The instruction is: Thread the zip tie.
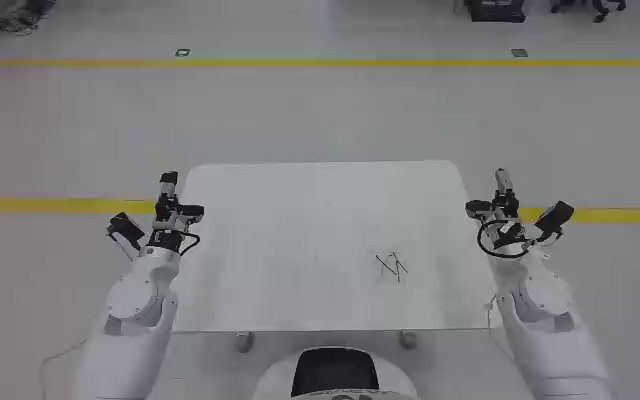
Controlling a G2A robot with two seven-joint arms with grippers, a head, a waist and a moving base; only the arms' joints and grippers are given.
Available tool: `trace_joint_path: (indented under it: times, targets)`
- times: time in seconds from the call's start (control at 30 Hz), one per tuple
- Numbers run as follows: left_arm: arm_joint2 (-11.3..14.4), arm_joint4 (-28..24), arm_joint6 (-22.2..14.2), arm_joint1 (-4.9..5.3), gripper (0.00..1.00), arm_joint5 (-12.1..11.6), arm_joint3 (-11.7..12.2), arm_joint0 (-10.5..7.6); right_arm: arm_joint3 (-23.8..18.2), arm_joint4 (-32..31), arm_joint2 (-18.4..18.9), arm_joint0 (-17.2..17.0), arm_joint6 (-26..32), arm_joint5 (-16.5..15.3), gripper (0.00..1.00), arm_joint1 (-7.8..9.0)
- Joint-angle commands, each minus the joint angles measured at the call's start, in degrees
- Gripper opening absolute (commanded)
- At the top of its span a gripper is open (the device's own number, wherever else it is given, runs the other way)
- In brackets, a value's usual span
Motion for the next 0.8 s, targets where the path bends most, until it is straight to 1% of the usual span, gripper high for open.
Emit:
trace_joint_path:
  times: [0.0, 0.03, 0.07, 0.2, 0.3, 0.33, 0.73, 0.77]
  targets:
    - [0.00, 0.00, 0.00, 0.00, 0.78, 0.00, 0.00, 0.00, 0.00, 0.00, 0.00, 0.00, 0.00, 0.00, 1.00, 0.00]
    - [0.00, 0.00, 0.00, 0.00, 1.00, 0.00, 0.00, 0.00, 0.00, 0.00, 0.00, 0.00, 0.00, 0.00, 1.00, 0.00]
    - [0.00, 0.00, 0.00, 0.00, 1.00, 0.00, 0.00, 0.00, -1.33, -2.61, -0.63, 0.50, 2.31, -0.19, 1.00, 0.17]
    - [0.00, 0.00, 0.00, 0.00, 1.00, 0.00, 0.00, 0.00, -1.78, -12.31, -1.67, 2.10, 8.44, 2.68, 1.00, 0.76]
    - [0.00, 0.00, 0.00, 0.00, 1.00, 0.00, 0.00, 0.00, -2.38, -18.68, -3.11, 3.07, 10.61, 4.95, 1.00, 1.00]
    - [0.00, 0.00, 0.00, 0.00, 1.00, 0.00, 0.00, 0.00, -2.75, -20.22, -3.77, 3.09, 11.63, 4.92, 1.00, 1.05]
    - [0.00, 0.00, 0.00, 0.00, 1.00, 0.00, 0.00, 0.00, -2.75, -20.22, -3.77, 3.09, 11.63, 4.92, 1.00, 1.05]
    - [0.00, 0.00, 0.00, 0.00, 1.00, 0.00, 0.00, 0.00, -3.56, -21.98, -4.21, 3.58, 12.93, 4.82, 1.00, 1.15]
